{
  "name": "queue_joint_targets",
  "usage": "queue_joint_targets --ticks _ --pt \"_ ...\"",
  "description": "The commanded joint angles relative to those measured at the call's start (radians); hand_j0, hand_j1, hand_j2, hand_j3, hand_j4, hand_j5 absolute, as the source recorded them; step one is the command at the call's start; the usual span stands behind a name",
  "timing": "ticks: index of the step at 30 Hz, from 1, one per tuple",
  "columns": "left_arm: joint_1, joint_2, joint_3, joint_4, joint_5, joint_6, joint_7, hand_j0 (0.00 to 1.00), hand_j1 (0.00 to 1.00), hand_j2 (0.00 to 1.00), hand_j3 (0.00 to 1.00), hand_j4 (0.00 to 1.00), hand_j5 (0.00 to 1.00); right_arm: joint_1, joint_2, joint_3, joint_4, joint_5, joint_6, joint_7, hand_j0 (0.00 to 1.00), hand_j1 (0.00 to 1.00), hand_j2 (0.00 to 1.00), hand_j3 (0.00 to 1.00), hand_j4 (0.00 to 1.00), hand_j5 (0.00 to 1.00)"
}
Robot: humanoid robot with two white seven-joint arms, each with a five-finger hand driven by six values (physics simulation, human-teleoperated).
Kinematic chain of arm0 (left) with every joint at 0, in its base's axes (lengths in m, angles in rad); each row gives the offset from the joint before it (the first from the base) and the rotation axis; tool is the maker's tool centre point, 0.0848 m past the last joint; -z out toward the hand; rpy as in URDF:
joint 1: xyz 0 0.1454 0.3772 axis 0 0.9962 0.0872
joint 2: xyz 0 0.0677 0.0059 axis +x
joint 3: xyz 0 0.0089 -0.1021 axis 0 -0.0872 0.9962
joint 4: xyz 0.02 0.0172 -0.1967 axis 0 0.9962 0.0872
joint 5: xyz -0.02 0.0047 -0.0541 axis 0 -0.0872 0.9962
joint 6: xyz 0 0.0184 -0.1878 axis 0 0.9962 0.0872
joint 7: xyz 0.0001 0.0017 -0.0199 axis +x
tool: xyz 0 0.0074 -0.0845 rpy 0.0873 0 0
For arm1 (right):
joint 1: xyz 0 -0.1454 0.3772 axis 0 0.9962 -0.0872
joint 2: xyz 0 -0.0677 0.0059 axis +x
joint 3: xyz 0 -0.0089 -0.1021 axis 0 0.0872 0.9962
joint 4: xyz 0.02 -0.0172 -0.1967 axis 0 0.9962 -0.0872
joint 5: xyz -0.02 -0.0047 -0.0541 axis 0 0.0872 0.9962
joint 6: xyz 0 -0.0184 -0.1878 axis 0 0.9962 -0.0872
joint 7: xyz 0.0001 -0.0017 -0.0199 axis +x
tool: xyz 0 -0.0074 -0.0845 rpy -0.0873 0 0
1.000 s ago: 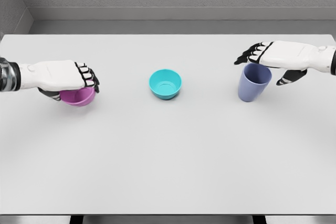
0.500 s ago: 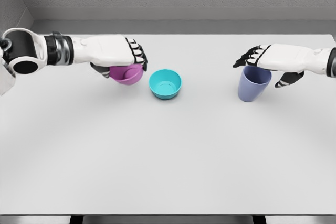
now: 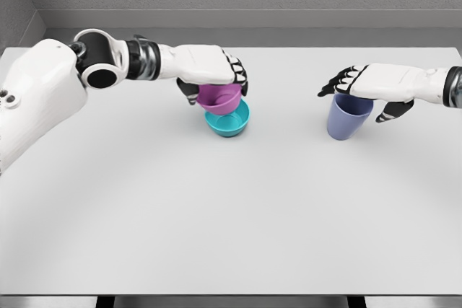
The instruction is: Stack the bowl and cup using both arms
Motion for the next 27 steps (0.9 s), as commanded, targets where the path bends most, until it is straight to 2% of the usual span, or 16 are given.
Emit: queue_joint_targets --ticks 1,14,20,22,27 --pt "0.000 -0.017 -0.003 0.006 0.000 0.002 -0.009 0.59 0.59 0.59 0.59 0.59 0.59 0.000 0.001 0.000 0.006 -0.005 0.003 0.000 1.00 1.00 1.00 1.00 1.00 1.00" --pt "0.006 -0.048 -0.007 0.009 -0.049 0.002 -0.032 0.60 0.60 0.60 0.60 0.60 0.60 -0.005 0.016 0.000 0.028 -0.003 0.003 0.000 1.00 1.00 1.00 1.00 1.00 1.00" --pt "0.008 -0.057 -0.007 0.046 -0.064 0.002 -0.032 0.62 0.62 0.62 0.62 0.62 0.62 -0.012 0.024 0.001 0.029 0.011 0.003 0.000 1.00 1.00 1.00 1.00 1.00 1.00" --pt "0.008 -0.059 -0.007 0.046 -0.066 0.002 -0.032 0.66 0.66 0.66 0.66 0.66 0.66 -0.012 0.037 0.001 0.054 0.012 0.003 0.000 1.00 1.00 1.00 1.00 1.00 1.00" --pt "0.008 -0.066 -0.007 0.050 -0.066 0.002 -0.032 0.75 0.75 0.75 0.75 0.75 0.75 -0.018 0.037 0.015 0.057 0.018 0.003 0.000 1.00 1.00 1.00 1.00 1.00 1.00"
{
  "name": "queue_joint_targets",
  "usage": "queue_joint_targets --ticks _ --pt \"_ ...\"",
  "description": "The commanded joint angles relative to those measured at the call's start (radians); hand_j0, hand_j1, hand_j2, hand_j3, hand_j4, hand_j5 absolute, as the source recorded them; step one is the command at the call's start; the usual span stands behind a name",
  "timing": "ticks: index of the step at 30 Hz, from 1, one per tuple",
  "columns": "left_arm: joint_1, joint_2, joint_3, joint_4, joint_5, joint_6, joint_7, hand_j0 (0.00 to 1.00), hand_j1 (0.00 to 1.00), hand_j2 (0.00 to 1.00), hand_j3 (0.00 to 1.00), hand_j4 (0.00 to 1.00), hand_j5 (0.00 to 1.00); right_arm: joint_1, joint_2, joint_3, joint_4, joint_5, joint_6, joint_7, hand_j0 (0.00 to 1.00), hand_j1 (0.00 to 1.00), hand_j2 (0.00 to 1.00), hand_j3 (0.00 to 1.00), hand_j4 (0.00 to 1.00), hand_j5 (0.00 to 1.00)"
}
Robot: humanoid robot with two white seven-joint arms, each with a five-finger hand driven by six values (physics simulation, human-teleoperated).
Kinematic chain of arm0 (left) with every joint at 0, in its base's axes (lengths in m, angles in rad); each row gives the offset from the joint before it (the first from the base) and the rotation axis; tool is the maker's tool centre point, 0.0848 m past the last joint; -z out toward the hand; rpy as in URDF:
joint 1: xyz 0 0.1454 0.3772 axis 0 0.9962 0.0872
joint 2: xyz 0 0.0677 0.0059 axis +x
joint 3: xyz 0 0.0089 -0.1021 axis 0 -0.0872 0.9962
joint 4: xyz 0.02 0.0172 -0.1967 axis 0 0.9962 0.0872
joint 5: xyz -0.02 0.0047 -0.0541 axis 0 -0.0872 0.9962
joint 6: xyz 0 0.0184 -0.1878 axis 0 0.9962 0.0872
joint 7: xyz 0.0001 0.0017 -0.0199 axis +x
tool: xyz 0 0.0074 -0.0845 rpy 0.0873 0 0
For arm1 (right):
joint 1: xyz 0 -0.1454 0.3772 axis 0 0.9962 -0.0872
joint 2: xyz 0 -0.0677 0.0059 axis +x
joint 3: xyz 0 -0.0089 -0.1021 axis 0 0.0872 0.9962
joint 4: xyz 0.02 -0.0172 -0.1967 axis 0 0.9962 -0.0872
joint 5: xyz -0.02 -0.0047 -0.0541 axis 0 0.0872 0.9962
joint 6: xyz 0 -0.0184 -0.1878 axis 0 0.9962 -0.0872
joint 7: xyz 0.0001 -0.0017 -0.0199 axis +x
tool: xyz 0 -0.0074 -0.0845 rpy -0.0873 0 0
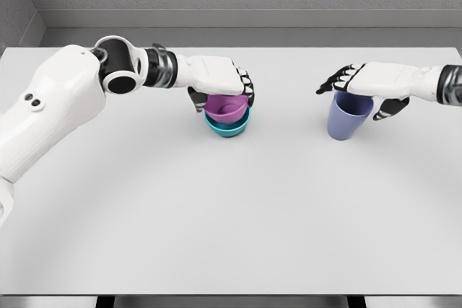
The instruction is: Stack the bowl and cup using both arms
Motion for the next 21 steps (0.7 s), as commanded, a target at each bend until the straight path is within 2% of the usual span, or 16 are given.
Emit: queue_joint_targets --ticks 1,3,9,15,21 --pt "0.000 -0.002 0.001 0.003 0.006 0.002 0.000 0.79 0.79 0.79 0.79 0.79 0.79 0.000 0.000 0.004 0.003 -0.002 0.003 0.000 1.00 1.00 1.00 1.00 1.00 1.00" --pt "0.000 -0.002 0.001 0.003 0.007 0.002 0.000 0.86 0.86 0.86 0.86 0.86 0.86 0.000 0.000 0.004 0.003 -0.002 0.003 0.000 1.00 1.00 1.00 1.00 1.00 1.00" --pt "0.002 0.004 0.001 0.003 0.007 0.002 0.000 0.94 0.94 0.94 0.94 0.94 0.94 0.000 0.002 0.013 0.008 -0.002 0.003 0.000 1.00 1.00 1.00 1.00 1.00 1.00" --pt "0.002 0.009 0.001 0.003 0.009 0.002 0.000 1.00 1.00 1.00 1.00 1.00 1.00 -0.002 0.008 0.017 0.016 -0.002 0.003 0.000 1.00 1.00 1.00 1.00 1.00 1.00" --pt "0.003 0.010 0.001 0.003 0.009 0.002 0.002 1.00 1.00 1.00 1.00 1.00 1.00 -0.008 0.008 0.017 0.020 -0.002 0.003 0.000 1.00 1.00 1.00 1.00 1.00 1.00"
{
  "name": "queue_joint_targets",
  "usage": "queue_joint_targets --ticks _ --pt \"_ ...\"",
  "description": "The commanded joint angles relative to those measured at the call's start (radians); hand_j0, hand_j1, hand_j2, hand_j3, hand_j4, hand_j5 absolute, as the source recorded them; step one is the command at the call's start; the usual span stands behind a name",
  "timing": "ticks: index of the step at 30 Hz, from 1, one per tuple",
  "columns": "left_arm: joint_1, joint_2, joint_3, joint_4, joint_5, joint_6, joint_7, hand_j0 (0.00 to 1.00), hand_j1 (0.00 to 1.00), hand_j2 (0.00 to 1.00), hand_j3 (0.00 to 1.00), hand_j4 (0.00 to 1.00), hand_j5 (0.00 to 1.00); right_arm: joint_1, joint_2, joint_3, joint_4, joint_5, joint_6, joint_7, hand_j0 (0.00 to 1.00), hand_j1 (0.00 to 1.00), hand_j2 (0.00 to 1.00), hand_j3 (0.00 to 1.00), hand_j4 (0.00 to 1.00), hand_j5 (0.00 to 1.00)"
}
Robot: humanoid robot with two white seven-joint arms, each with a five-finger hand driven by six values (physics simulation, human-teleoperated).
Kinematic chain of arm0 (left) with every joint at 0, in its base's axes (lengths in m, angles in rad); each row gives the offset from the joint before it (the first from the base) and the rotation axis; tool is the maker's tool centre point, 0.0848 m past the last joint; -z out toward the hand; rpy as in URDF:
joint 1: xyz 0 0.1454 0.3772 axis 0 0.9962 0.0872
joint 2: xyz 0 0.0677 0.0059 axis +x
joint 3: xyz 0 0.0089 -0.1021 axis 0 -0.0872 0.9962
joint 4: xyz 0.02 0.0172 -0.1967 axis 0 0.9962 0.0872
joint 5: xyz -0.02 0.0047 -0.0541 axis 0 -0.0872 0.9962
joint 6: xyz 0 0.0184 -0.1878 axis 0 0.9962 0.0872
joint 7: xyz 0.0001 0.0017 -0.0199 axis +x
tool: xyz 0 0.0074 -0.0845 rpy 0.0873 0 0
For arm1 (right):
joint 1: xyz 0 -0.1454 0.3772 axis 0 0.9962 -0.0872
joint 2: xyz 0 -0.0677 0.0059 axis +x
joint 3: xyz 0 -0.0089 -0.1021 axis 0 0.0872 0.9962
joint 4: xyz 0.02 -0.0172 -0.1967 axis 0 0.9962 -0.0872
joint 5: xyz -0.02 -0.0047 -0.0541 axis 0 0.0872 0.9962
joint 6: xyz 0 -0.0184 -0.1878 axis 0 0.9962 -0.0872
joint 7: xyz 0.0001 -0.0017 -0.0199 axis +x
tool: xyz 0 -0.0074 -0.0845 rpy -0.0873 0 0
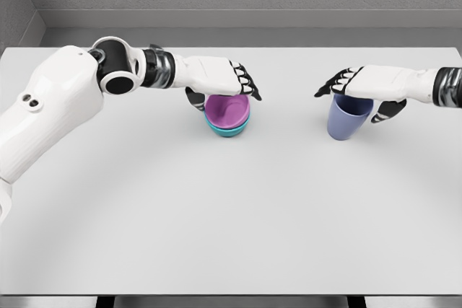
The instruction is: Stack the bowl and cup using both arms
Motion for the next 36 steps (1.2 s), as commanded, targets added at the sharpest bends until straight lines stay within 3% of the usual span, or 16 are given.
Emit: queue_joint_targets --ticks 1,5,7,9,10,12,13,15,17,20,24,36 --pt "0.000 0.002 0.001 0.000 0.004 0.002 0.001 1.00 1.00 1.00 1.00 1.00 1.00 0.000 0.002 0.001 0.007 -0.005 0.003 0.000 1.00 1.00 1.00 1.00 1.00 1.00" --pt "-0.009 0.031 0.001 -0.011 0.023 0.002 0.005 1.00 1.00 1.00 1.00 1.00 1.00 0.000 0.013 0.001 0.021 0.008 0.003 0.000 1.00 1.00 1.00 1.00 1.00 1.00" --pt "-0.044 0.103 0.003 -0.014 0.113 0.002 0.007 1.00 1.00 1.00 1.00 1.00 1.00 0.000 0.013 0.001 0.021 0.008 0.003 0.000 1.00 1.00 1.00 1.00 1.00 1.00" --pt "-0.084 0.250 0.011 -0.054 0.257 0.002 0.008 1.00 1.00 1.00 1.00 1.00 1.00 -0.002 0.013 0.001 0.023 0.009 0.003 0.000 1.00 1.00 1.00 1.00 1.00 1.00" --pt "-0.084 0.368 0.027 -0.125 0.323 0.002 0.011 1.00 1.00 1.00 1.00 1.00 1.00 -0.002 0.016 0.001 0.024 0.009 0.003 0.000 1.00 1.00 1.00 1.00 1.00 1.00" --pt "-0.071 0.502 0.077 -0.204 0.339 0.002 0.016 1.00 1.00 1.00 1.00 1.00 1.00 -0.002 0.020 0.001 0.027 0.009 0.003 0.000 1.00 1.00 1.00 1.00 1.00 1.00" --pt "-0.051 0.516 0.096 -0.204 0.339 0.002 0.016 1.00 1.00 1.00 1.00 1.00 1.00 -0.002 0.020 0.002 0.027 0.009 0.003 0.000 1.00 1.00 1.00 1.00 1.00 1.00" --pt "0.049 0.540 0.166 -0.204 0.339 0.002 0.016 1.00 1.00 1.00 1.00 1.00 1.00 -0.003 0.019 0.003 0.027 0.009 0.003 0.000 1.00 1.00 1.00 1.00 1.00 1.00" --pt "0.115 0.532 0.176 -0.204 0.334 0.002 0.010 1.00 1.00 1.00 1.00 1.00 1.00 -0.003 0.019 0.003 0.029 0.009 0.003 0.000 1.00 1.00 1.00 1.00 1.00 1.00" --pt "0.156 0.532 0.175 -0.216 0.333 0.002 -0.013 1.00 1.00 1.00 1.00 1.00 1.00 -0.008 0.020 0.001 0.036 0.009 0.003 0.000 1.00 1.00 1.00 1.00 1.00 1.00" --pt "0.189 0.532 0.175 -0.247 0.333 0.002 -0.048 1.00 1.00 1.00 1.00 1.00 1.00 -0.008 0.022 0.001 0.033 0.009 0.003 0.000 1.00 1.00 1.00 1.00 1.00 1.00" --pt "0.207 0.529 0.173 -0.248 0.330 0.002 -0.052 1.00 1.00 1.00 1.00 1.00 1.00 -0.008 0.030 0.006 0.032 0.009 0.003 0.000 1.00 1.00 1.00 1.00 1.00 1.00"
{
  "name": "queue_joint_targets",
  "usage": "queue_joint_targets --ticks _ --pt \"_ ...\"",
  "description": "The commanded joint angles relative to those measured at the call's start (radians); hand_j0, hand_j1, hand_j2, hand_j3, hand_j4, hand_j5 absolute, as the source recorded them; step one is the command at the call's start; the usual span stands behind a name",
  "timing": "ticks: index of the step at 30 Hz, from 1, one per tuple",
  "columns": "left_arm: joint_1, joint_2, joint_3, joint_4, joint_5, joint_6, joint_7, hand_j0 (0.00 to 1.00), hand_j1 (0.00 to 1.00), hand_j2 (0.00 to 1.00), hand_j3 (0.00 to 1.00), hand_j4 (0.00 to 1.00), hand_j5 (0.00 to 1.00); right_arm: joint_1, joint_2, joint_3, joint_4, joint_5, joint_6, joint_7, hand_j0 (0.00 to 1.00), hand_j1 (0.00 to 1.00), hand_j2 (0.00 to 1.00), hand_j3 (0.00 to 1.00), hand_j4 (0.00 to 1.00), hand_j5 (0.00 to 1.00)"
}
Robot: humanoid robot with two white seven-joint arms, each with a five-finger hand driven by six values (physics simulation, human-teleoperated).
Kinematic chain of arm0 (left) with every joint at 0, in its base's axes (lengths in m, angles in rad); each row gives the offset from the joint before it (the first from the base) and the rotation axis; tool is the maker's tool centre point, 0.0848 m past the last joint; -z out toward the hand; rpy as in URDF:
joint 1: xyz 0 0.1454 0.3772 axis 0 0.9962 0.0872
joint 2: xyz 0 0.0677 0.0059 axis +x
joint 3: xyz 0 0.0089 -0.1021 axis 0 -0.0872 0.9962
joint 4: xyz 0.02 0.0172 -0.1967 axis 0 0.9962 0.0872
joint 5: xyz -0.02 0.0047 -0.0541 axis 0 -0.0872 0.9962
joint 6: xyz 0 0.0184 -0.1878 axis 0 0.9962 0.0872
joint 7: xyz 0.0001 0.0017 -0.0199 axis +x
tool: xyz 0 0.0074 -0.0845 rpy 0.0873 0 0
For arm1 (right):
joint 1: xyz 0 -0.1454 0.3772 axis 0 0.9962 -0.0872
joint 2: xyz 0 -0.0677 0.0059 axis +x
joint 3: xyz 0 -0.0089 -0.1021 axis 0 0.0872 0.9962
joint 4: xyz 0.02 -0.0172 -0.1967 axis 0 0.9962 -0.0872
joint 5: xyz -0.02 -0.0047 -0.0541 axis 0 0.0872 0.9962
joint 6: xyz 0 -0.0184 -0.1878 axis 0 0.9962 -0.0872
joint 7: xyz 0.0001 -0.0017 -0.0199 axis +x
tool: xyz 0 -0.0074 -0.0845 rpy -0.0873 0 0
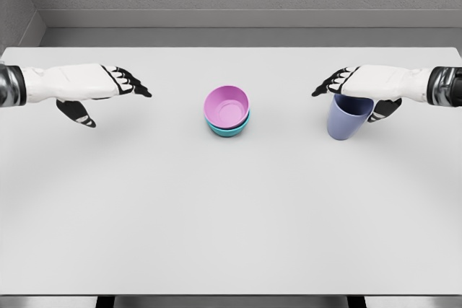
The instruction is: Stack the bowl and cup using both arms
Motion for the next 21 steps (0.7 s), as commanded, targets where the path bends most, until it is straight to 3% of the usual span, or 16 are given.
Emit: queue_joint_targets --ticks 1,7,9,15,21 --pt "0.000 0.000 0.001 0.000 0.005 0.002 0.000 1.00 1.00 1.00 1.00 1.00 1.00 0.000 0.000 0.009 0.001 -0.005 0.003 0.000 1.00 1.00 1.00 1.00 1.00 1.00" --pt "0.002 0.000 -0.001 0.000 0.005 0.002 0.000 1.00 1.00 1.00 1.00 1.00 1.00 -0.005 0.003 0.011 0.001 -0.005 0.003 0.000 1.00 1.00 1.00 1.00 1.00 1.00" --pt "0.002 0.000 -0.001 0.000 0.005 0.002 0.000 1.00 1.00 1.00 1.00 1.00 1.00 -0.005 0.003 0.011 0.001 -0.005 0.003 0.000 0.92 0.92 0.92 0.92 0.92 0.92" --pt "0.002 0.000 -0.001 0.000 0.006 0.002 0.000 1.00 1.00 1.00 1.00 1.00 1.00 -0.006 0.003 0.017 0.001 -0.005 0.003 0.000 0.88 0.88 0.88 0.88 0.88 0.88" --pt "0.002 0.000 -0.001 -0.002 0.006 0.002 0.000 1.00 1.00 1.00 1.00 1.00 1.00 -0.006 0.002 0.018 0.001 -0.008 0.003 0.000 0.73 0.73 0.73 0.73 0.73 0.73"
